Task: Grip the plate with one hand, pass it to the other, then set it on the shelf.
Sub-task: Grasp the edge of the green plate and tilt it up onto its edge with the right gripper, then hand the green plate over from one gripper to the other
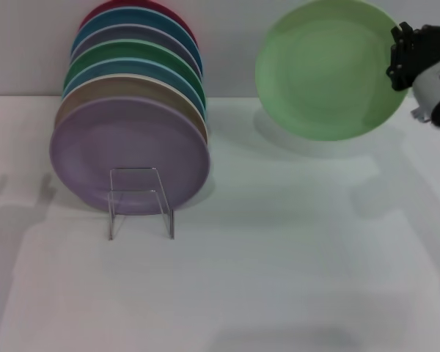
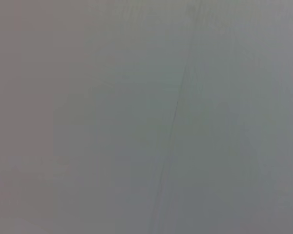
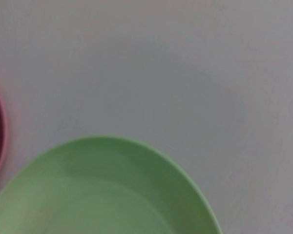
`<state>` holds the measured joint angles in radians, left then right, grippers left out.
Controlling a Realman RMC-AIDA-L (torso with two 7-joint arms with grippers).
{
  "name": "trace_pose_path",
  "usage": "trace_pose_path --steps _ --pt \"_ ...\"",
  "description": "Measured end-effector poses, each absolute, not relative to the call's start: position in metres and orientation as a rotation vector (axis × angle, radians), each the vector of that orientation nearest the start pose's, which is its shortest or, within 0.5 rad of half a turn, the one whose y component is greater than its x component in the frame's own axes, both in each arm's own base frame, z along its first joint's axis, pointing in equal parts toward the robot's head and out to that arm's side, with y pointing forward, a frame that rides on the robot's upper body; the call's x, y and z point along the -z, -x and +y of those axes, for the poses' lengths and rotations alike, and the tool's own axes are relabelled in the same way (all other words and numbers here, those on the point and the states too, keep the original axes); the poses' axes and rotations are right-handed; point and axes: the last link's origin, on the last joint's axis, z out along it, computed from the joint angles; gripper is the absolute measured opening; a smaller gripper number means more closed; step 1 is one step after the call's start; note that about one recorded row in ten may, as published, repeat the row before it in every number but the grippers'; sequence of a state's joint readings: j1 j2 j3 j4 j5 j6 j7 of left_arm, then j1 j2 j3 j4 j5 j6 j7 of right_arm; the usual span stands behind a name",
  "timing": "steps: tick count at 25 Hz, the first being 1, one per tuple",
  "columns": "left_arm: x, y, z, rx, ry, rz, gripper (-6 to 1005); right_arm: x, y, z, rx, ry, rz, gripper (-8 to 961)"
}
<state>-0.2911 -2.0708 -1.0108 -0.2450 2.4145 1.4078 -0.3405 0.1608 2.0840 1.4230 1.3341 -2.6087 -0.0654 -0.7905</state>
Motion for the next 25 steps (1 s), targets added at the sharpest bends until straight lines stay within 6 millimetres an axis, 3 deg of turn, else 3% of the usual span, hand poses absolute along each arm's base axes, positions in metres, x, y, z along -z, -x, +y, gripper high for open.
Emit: trace_pose_path --steps 6,14,19,21,25 --pt "-0.017 0.328 0.292 1.012 1.397 -0.567 782 -0.017 -0.227 0.369 -0.392 1.621 0.178 19" --pt "-0.004 0.322 0.279 1.041 1.457 -0.562 782 -0.003 -0.252 0.349 -0.552 1.554 0.254 18" --pt "0.002 0.315 0.264 1.089 1.497 -0.529 782 0.010 -0.261 0.322 -0.631 1.547 0.278 18" --pt "0.004 0.313 0.260 1.100 1.515 -0.521 782 0.019 -0.261 0.302 -0.660 1.530 0.281 18" --pt "0.012 0.309 0.253 1.113 1.561 -0.522 782 0.030 -0.256 0.283 -0.652 1.503 0.273 18"
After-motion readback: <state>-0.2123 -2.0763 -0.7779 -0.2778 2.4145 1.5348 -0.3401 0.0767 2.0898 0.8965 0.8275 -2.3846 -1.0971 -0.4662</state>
